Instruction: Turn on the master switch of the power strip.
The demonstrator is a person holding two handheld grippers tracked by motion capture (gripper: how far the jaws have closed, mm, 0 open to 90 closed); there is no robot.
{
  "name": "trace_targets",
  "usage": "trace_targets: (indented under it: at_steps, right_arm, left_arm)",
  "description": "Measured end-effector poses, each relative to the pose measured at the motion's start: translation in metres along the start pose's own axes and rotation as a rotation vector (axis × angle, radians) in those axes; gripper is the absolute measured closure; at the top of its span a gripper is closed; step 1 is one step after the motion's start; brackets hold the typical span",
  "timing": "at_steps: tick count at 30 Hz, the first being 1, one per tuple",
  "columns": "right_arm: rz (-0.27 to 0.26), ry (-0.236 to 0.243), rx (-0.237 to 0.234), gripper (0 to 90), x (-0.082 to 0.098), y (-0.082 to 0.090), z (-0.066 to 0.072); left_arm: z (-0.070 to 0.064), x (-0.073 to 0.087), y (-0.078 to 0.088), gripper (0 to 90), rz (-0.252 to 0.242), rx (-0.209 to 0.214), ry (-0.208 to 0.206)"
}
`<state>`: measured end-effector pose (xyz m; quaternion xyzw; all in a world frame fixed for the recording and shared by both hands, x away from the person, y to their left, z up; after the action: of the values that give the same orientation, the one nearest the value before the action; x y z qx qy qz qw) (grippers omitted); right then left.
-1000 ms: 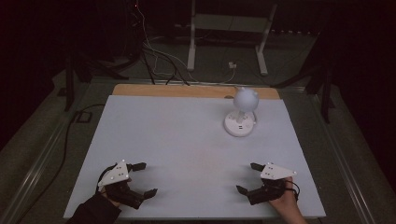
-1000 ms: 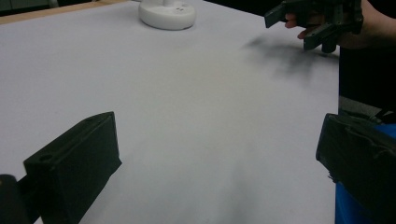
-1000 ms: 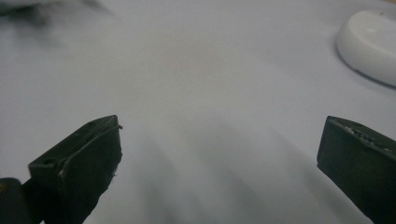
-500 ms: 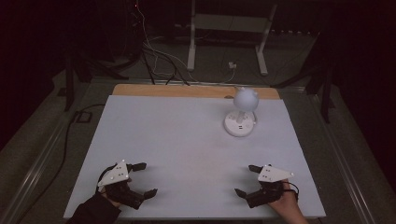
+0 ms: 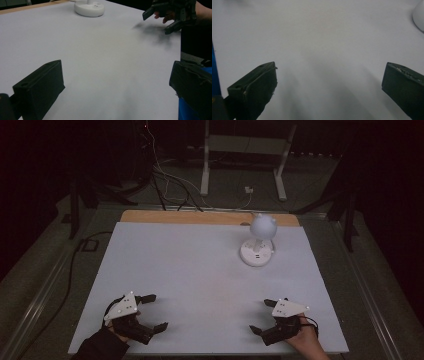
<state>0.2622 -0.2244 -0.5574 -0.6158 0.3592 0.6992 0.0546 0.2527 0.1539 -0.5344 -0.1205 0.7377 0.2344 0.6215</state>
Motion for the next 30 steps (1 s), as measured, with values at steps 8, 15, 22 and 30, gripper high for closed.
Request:
trace_targets:
  at_steps: [8, 15, 22, 30]
  right_arm:
    - [-0.038, -0.046, 0.008, 0.0, -0.004, 0.003, -0.003]
    - [-0.024, -0.044, -0.005, 0.0, -0.006, 0.001, 0.001]
    - [-0.037, -0.085, -0.050, 0.0, -0.017, 0.000, 0.011]
    - [-0.058, -0.083, -0.082, 0.0, -0.039, -0.005, 0.016]
  left_arm:
    - [0.000, 0.000, 0.000, 0.0, -0.005, -0.001, 0.006]
    - [0.001, -0.001, 0.000, 0.0, -0.007, -0.002, 0.006]
    - [0.001, -0.001, 0.000, 0.0, -0.009, -0.007, 0.007]
    - [0.002, -0.001, 0.000, 0.0, -0.010, -0.006, 0.011]
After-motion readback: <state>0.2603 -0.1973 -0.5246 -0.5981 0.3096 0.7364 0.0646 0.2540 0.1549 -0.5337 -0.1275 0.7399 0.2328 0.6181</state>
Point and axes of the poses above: each handheld gripper's, and its own axes: y roughly backward along the jaws, x roughly out of its underside, z roughly to its left, the point moved 6 cm from there along -y, roughly forward along the jaws, and after that the axes turned 11 degrees about -z, right-handed, at the moved point
